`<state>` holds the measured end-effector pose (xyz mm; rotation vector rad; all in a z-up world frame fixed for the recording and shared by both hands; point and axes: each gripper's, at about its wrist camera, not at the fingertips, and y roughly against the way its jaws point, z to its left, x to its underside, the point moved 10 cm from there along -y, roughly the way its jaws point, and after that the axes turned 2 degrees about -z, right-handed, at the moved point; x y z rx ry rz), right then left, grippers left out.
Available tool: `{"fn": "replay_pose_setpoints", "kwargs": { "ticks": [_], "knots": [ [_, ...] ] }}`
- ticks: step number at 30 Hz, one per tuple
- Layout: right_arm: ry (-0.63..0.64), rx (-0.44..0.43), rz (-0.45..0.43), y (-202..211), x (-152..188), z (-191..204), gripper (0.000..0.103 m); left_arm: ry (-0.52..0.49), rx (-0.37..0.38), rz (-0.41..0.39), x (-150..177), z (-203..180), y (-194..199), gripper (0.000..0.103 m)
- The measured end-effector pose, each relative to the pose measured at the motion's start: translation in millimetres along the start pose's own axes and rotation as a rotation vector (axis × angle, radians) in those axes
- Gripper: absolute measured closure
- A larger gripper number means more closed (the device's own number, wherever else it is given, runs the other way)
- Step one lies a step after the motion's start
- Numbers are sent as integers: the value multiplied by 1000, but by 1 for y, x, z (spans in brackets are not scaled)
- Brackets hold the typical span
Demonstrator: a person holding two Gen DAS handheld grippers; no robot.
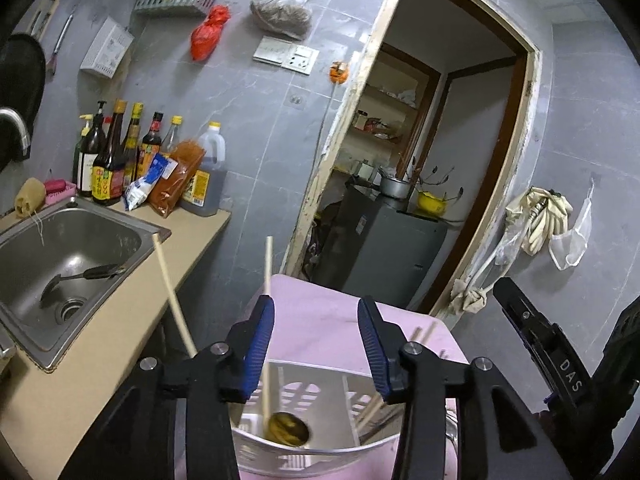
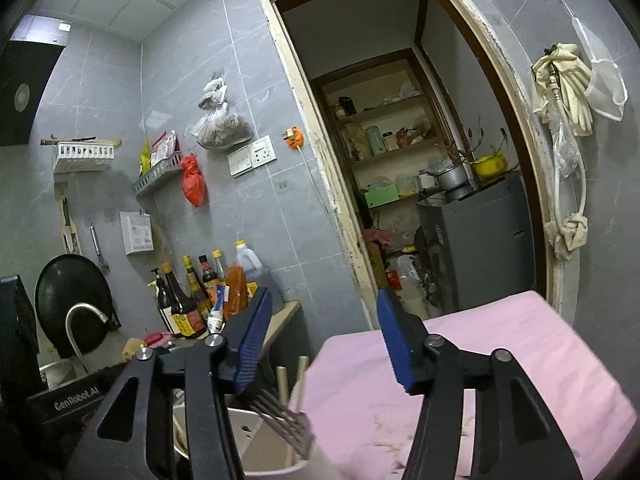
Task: Organize utensils
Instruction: 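Move both tools back over the two silver spoons on the cloth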
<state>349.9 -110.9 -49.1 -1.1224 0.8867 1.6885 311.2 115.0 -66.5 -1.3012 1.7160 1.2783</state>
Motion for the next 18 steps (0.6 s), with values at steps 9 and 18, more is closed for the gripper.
{"fn": "replay_pose_setpoints", "kwargs": {
  "ticks": [9, 18],
  "knots": [
    [49, 62, 34, 29, -16, -56, 27, -69, -21, -54, -2, -49, 16, 24],
    [95, 157, 113, 54, -15, -132, 11, -117, -8, -55, 16, -97, 19, 6]
  ]
}}
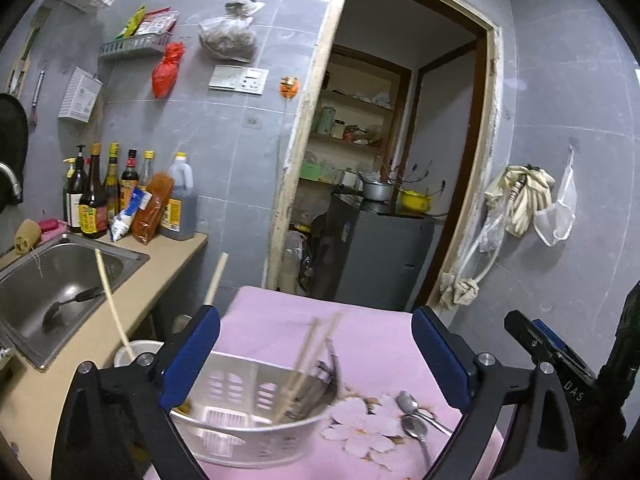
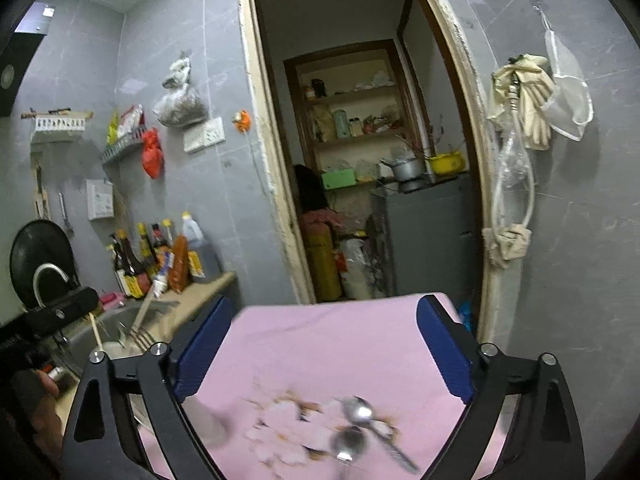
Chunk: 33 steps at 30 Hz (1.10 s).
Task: Organize utensils
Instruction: 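Move both tools back over the two silver spoons on the cloth, then close the left tool on a silver spoon while the right tool grasps the other spoon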
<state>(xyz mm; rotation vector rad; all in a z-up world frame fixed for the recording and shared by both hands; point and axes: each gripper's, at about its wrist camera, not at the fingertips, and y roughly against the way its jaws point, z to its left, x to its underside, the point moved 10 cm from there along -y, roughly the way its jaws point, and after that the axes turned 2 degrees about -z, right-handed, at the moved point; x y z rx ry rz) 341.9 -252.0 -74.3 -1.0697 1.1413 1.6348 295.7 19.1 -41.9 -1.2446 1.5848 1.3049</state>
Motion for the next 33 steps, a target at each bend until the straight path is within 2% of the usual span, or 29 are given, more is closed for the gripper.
{"fn": "replay_pose_setpoints", "kwargs": {
  "ticks": [7, 12, 18, 22, 25, 29, 33],
  "knots": [
    [4, 93, 78, 0, 21, -62, 11, -17, 90, 53, 23, -48, -5, 5],
    [7, 118, 163, -7, 48, -91, 10, -32, 149, 124, 53, -80, -21, 5],
    [17, 101, 307, -24, 93, -106, 11, -33, 168, 251, 100, -97, -54, 5],
    [11, 53, 423, -39, 129, -108, 11, -13, 158, 346, 131, -94, -76, 5],
    [27, 16, 469, -46, 148, -101, 21, 6, 141, 405, 151, -88, -90, 5],
    [72, -45, 530, -57, 168, -84, 42, 22, 120, 480, 174, -81, -107, 6],
    [96, -88, 579, -63, 179, -73, 56, 42, 129, 521, 188, -82, -115, 7]
  ]
}}
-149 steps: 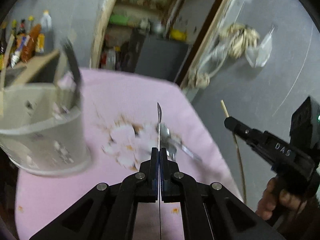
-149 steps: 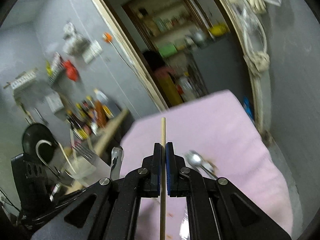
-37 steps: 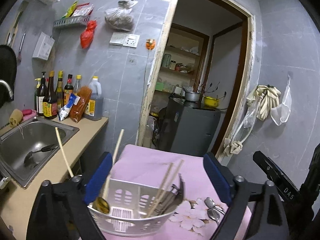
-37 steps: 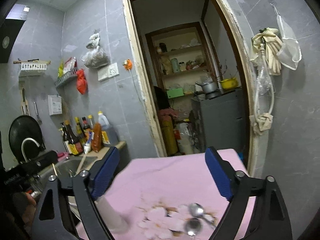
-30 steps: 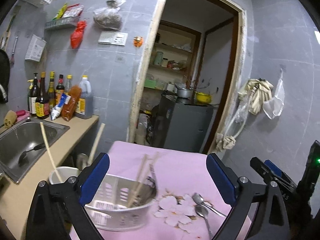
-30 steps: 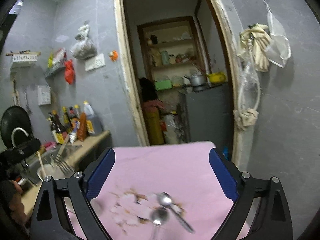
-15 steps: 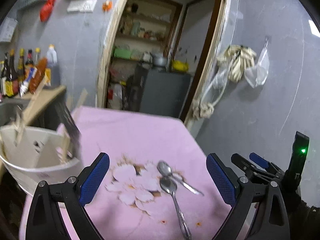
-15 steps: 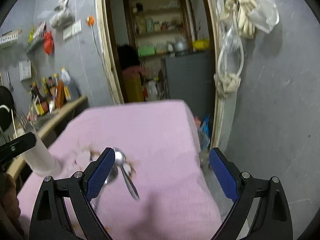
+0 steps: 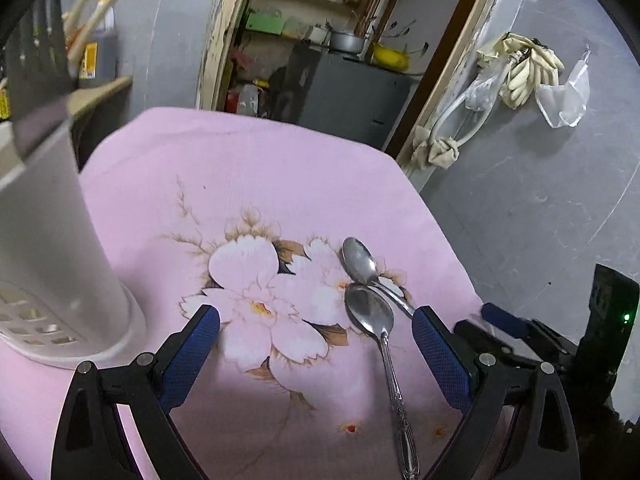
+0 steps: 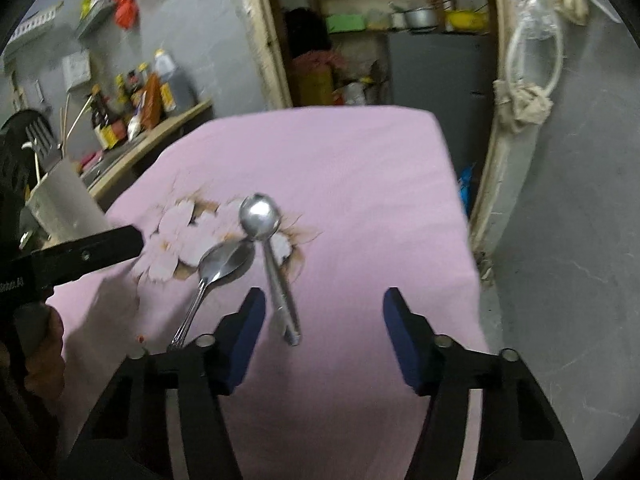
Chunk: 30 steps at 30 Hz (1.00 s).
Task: Organize utensils
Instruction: 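Close the left tool on a silver spoon while the right tool grasps the other spoon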
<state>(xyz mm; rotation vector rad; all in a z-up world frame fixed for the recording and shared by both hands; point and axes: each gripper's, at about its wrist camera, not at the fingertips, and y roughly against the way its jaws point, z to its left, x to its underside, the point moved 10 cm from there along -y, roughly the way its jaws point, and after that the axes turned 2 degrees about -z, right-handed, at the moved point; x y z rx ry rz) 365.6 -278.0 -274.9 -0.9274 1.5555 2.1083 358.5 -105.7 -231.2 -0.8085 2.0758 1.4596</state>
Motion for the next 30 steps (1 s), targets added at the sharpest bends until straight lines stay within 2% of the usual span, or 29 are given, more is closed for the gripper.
{"fn": "replay_pose_setpoints", "kwargs": {
  "ticks": [5, 11, 14, 16, 21, 30],
  "knots": [
    [22, -15, 45, -10, 6, 10, 68, -3, 41, 29, 5, -9, -9, 15],
    [14, -23, 56, -11, 8, 9, 68, 11, 106, 84, 8, -20, -26, 32],
    [-12, -29, 55, -11, 9, 3, 68, 17, 130, 114, 12, -26, -34, 43],
    [-24, -30, 55, -11, 9, -2, 68, 28, 143, 134, 15, -28, -40, 54],
    [-35, -31, 55, -13, 9, -6, 68, 52, 162, 171, 17, -30, -50, 69],
    [-87, -46, 44, -18, 3, -23, 68, 55, 186, 204, 15, -37, -61, 78]
  ]
}}
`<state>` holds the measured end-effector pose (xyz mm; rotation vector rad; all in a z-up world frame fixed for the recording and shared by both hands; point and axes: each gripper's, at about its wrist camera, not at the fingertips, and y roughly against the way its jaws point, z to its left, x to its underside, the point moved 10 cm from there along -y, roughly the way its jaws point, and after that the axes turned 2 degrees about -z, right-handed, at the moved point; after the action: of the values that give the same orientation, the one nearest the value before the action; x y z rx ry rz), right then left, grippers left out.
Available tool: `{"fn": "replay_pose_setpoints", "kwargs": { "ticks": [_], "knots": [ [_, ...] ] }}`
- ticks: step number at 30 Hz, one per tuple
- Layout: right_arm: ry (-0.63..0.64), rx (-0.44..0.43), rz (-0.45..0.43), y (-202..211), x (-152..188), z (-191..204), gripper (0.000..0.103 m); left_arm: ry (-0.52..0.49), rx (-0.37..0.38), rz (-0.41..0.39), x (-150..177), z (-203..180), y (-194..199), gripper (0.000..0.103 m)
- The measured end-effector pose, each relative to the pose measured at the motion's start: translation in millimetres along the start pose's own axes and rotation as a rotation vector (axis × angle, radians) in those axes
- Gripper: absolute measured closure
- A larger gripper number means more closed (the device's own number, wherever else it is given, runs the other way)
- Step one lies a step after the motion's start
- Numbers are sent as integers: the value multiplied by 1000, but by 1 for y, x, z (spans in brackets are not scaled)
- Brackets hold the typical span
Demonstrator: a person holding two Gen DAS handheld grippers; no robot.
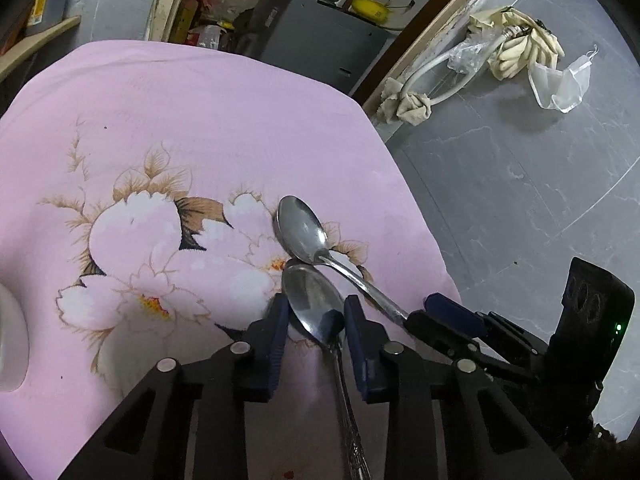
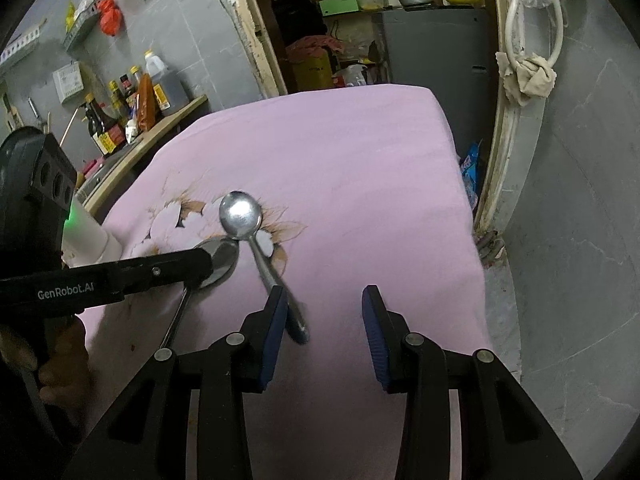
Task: Organize utensils
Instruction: 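Close the left tool on a silver spoon while the right tool grasps the other spoon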
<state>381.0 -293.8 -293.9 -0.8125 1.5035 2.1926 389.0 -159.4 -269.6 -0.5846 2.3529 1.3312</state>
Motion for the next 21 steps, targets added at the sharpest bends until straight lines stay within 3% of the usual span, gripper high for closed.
{"fn": "replay_pose_setpoints", "kwargs": {
  "ticks": [8, 17, 21],
  "knots": [
    [62, -62, 26, -22, -18, 13, 68, 39, 27, 0, -1, -7, -3, 97],
    [246, -171, 88, -57, -43, 57, 68, 149, -41, -70, -8, 34, 20, 98],
    [348, -192, 121, -68, -51, 75, 68, 131, -57, -70, -8, 39, 21, 97]
  ]
}}
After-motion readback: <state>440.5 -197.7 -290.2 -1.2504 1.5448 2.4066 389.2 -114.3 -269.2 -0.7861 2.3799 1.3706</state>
